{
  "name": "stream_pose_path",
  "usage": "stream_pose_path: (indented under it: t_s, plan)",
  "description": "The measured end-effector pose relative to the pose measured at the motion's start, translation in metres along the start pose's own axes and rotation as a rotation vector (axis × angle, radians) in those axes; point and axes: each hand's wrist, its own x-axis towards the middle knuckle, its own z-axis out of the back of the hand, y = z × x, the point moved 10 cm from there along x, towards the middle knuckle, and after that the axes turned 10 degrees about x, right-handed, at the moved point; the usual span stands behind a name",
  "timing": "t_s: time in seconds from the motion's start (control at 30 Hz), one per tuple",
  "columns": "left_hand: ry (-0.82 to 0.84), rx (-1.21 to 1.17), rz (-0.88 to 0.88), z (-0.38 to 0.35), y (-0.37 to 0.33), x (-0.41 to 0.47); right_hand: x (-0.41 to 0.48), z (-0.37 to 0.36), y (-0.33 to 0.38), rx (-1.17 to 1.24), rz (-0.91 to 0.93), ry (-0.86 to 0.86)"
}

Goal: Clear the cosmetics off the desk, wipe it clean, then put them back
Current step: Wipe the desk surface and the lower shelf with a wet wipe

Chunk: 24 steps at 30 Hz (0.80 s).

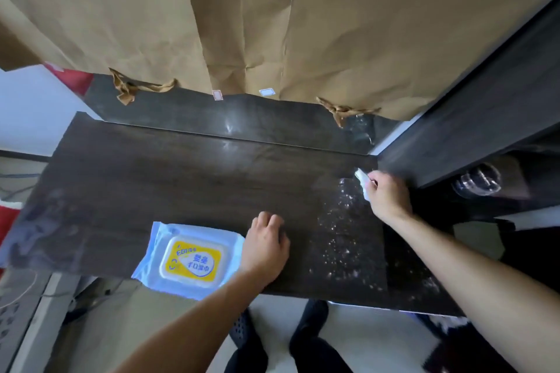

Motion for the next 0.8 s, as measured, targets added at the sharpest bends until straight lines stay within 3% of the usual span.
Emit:
stream_pose_path:
  t_s: [0.1,0.2,0.43,0.5,0.57,0.63,0.67,0.8]
  plan:
    - [0.049,0.128,-0.031,-0.039,-0.012,-0.01,0.043,-0.003,0.015,-0.174,0.192,0.011]
    - [0.029,0.243,-0.03,-0.062,-0.011,-0.025,0.072,-0.032,0.013,-0.251,0.26,0.09]
    - [-0.145,0.226,-0.006,-0.069,0.004,-0.034,0.063,-0.065,0.001,0.034,0.297,0.025]
    - [-0.162,0.209,-0.027,-0.068,0.006,-0.035,0.021,-0.071,0.0,0.053,0.431,0.114]
    - [-0.17,0.201,-0.034,-0.068,0.007,-0.036,-0.027,-0.085,-0.004,-0.03,0.577,0.31]
    - [-0.162,0.209,-0.027,-0.069,0.006,-0.035,-0.038,-0.094,-0.009,-0.125,0.619,0.465]
    - [-0.155,0.214,-0.024,-0.07,0.005,-0.034,-0.025,-0.088,-0.003,-0.125,0.627,0.438]
    - [-0.17,0.231,-0.034,-0.071,0.003,-0.033,0.057,-0.05,0.03,-0.078,0.564,0.057]
